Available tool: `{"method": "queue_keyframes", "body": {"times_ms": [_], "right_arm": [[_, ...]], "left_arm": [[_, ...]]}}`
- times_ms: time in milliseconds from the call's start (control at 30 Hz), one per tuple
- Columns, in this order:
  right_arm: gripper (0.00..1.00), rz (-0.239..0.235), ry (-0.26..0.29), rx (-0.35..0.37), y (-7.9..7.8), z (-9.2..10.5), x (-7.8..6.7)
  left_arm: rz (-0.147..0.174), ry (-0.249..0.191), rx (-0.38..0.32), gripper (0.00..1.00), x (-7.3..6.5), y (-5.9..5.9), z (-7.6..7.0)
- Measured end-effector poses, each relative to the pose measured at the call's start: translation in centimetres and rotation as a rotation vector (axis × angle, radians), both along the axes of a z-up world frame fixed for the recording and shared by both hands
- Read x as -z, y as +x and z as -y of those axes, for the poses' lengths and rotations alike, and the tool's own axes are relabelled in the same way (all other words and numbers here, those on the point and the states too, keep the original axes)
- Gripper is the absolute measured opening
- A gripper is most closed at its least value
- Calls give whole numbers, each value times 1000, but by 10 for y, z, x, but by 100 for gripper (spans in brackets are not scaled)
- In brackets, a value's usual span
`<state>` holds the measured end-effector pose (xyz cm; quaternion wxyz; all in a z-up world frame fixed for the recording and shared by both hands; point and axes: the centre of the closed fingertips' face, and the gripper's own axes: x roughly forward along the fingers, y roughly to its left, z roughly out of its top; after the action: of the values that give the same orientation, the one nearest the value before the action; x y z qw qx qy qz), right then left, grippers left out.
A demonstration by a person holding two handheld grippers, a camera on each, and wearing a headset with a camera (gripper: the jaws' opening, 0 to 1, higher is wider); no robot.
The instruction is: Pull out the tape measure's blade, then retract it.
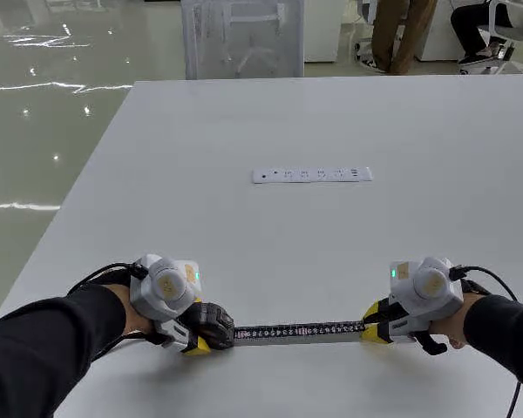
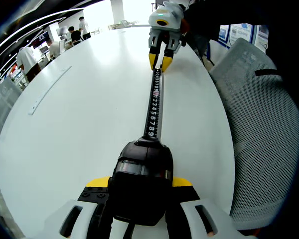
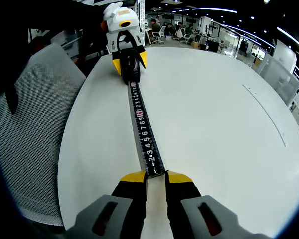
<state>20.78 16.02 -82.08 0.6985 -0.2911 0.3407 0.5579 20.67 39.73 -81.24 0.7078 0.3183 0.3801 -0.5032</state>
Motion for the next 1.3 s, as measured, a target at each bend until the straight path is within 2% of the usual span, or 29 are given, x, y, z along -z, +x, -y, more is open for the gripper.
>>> {"method": "queue_keyframes", "body": {"times_ms": [67, 100, 133, 333, 400, 667, 1067, 1300], "right_arm": [[11, 13, -17, -23, -1, -1, 1], [12, 34, -46, -63, -2, -2, 3], [12, 29, -60, -68, -4, -2, 4], [15, 10, -43, -71, -2, -12, 3], [13, 14, -59, -97, -4, -14, 5], [10, -15, -28, -74, -5, -7, 4], [10, -17, -24, -57, -4, 2, 3], [12, -27, -31, -41, -4, 0, 3]], "left_arm": [[1, 0, -1, 37, 0, 0, 0], [1, 0, 0, 37, 0, 0, 0], [2, 1, 1, 37, 0, 0, 0], [1, 1, -2, 37, 0, 0, 0], [2, 2, 0, 37, 0, 0, -1], [0, 4, -4, 37, 0, -1, -2], [-2, 3, -5, 37, 0, -1, -1], [4, -3, -10, 37, 0, 0, 0]]}}
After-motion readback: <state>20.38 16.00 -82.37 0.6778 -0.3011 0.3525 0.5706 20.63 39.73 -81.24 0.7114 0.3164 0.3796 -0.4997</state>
